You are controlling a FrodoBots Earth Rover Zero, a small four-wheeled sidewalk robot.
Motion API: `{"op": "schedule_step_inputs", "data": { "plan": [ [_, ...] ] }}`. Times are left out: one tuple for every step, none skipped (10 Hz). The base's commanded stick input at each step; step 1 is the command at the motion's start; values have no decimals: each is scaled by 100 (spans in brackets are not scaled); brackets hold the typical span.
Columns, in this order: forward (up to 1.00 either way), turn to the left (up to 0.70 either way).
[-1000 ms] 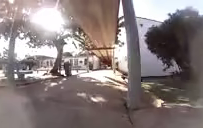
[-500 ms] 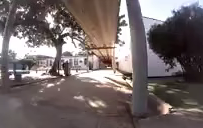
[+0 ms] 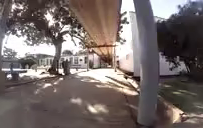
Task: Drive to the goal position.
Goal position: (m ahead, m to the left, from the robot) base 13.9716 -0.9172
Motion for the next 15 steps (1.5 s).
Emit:
{"op": "schedule_step_inputs", "data": {
  "plan": [
    [50, 0],
    [50, 0],
    [50, 0],
    [50, 0],
    [50, 0],
    [50, 0],
    [50, 0],
    [50, 0],
    [50, 0],
    [50, 8],
    [50, 35],
    [50, 49],
    [50, 28],
    [50, 7],
    [50, 0]
  ]
}}
